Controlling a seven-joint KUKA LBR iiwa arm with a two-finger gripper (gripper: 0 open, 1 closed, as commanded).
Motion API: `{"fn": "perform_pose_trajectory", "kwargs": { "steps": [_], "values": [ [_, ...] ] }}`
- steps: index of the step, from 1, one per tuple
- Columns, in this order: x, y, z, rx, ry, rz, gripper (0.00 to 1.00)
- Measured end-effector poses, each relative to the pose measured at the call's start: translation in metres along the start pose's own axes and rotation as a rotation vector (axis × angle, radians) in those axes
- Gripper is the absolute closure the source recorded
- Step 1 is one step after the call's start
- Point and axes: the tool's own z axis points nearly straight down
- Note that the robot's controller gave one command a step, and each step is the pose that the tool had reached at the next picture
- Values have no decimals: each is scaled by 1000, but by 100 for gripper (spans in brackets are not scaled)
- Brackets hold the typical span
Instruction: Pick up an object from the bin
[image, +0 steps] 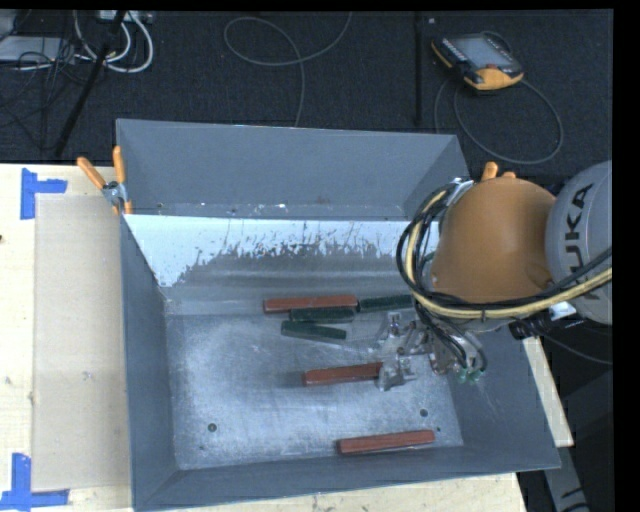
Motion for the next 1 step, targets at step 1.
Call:
{"fn": "perform_pose_trajectory", "kwargs": {
  "steps": [1],
  "values": [
    [-6, -26, -32, -2, 5, 86, 100]
  ]
}}
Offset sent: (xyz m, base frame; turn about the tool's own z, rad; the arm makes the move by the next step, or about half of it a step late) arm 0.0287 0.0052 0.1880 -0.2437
